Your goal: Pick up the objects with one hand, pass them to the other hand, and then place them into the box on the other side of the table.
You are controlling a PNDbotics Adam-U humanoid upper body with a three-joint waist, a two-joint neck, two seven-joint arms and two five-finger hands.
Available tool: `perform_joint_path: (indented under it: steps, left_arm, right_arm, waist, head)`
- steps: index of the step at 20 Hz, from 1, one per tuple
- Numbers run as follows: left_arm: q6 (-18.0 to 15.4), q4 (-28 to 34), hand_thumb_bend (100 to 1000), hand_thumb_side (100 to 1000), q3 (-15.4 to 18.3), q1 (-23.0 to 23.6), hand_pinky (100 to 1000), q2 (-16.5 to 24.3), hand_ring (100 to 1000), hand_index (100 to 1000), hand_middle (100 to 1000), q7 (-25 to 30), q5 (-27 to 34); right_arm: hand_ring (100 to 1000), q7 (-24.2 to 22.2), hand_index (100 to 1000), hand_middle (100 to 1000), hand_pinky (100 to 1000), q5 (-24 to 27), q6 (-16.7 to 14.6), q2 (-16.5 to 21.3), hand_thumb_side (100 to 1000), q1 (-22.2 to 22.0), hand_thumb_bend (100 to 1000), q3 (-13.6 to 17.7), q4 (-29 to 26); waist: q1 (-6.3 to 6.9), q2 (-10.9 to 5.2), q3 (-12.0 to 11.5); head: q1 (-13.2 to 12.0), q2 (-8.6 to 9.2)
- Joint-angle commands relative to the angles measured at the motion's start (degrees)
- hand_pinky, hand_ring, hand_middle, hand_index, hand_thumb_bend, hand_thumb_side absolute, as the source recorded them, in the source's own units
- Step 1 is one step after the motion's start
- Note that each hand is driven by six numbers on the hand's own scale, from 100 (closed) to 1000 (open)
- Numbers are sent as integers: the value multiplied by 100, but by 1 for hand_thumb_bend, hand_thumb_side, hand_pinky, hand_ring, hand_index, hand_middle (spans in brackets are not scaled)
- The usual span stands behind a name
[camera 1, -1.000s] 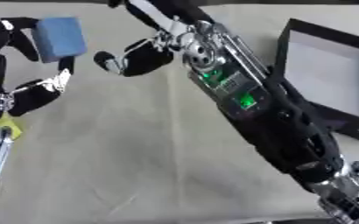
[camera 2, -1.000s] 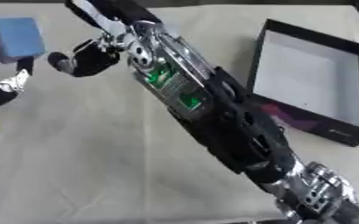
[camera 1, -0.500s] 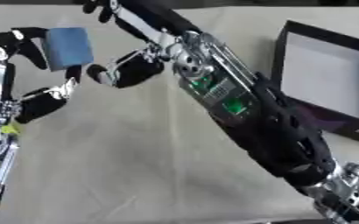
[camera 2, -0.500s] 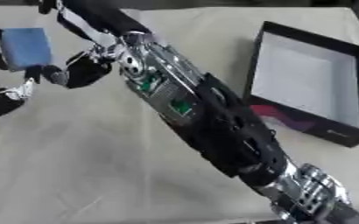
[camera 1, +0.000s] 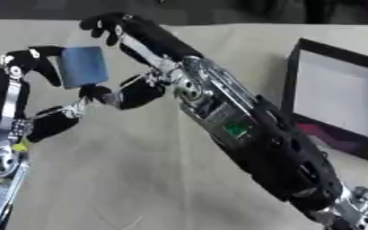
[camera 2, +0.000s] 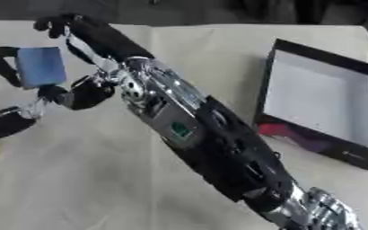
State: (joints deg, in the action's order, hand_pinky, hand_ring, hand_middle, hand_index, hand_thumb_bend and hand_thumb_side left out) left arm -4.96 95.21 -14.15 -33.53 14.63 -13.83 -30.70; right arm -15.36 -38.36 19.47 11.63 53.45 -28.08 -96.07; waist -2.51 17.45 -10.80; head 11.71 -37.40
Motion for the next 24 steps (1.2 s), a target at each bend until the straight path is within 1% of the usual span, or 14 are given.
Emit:
perform_joint_path:
  steps: [1,5,7,8,11,13,15,18,21,22,24]
  left_arm:
    - [-91,138,100,100,-44,-54,595,35,385,413,327,-11,43]
    - [-159,154,100,100,-70,-57,593,23,385,413,327,-24,104]
    - [-173,146,100,100,-78,-54,594,25,385,413,328,-11,121]
    - [-173,137,100,100,-79,-51,594,24,385,414,327,1,124]
    - [-155,103,100,100,-76,-42,593,14,385,414,328,32,139]
    - [-146,87,100,100,-76,-42,594,9,386,415,328,58,155]
    - [-156,83,100,100,-76,-42,594,6,387,416,330,95,167]
    - [-180,70,100,100,-75,-33,595,4,388,417,331,164,186]
    - [-192,58,100,100,-74,-28,599,-2,393,423,337,232,202]
    - [-194,56,100,100,-73,-28,608,-1,404,439,351,257,207]
    - [-218,53,100,100,-76,-30,660,14,480,539,463,367,205]
  right_arm:
    - [776,0,888,779,827,-60,1,-34,100,114,388,-4,63]
    - [757,142,848,715,822,18,31,-65,100,118,312,2,128]
    - [726,283,777,611,816,156,85,-74,100,111,144,12,140]
    - [711,385,749,572,815,264,106,-78,100,109,100,15,127]
    - [667,674,663,466,809,640,70,-72,100,101,100,-4,73]
    - [651,800,635,442,807,869,-11,-62,100,95,100,-25,59]
    - [617,848,588,402,799,1014,-99,-50,100,89,100,-44,77]
    - [591,820,552,365,787,1141,-211,-38,100,76,100,-48,114]
    - [563,847,528,341,771,1261,-246,-38,100,66,100,-53,138]
    - [556,838,522,336,767,1303,-253,-34,100,63,100,-60,147]
    - [548,792,512,330,761,1366,-271,-20,100,60,100,-71,160]
  waist:
    - [24,-108,-19]
    - [18,-102,-30]
    - [16,-98,-34]
    - [15,-96,-35]
    - [13,-93,-34]
    - [12,-91,-33]
    - [11,-92,-32]
    - [10,-90,-30]
    - [7,-86,-31]
    - [8,-86,-32]
    - [9,-87,-33]
  head:
    - [10,5]
    - [26,-54]
    - [26,-73]
    - [27,-82]
    - [21,-101]
    - [14,-106]
    - [12,-116]
    - [5,-124]
    - [1,-130]
    - [0,-135]
    - [-2,-144]
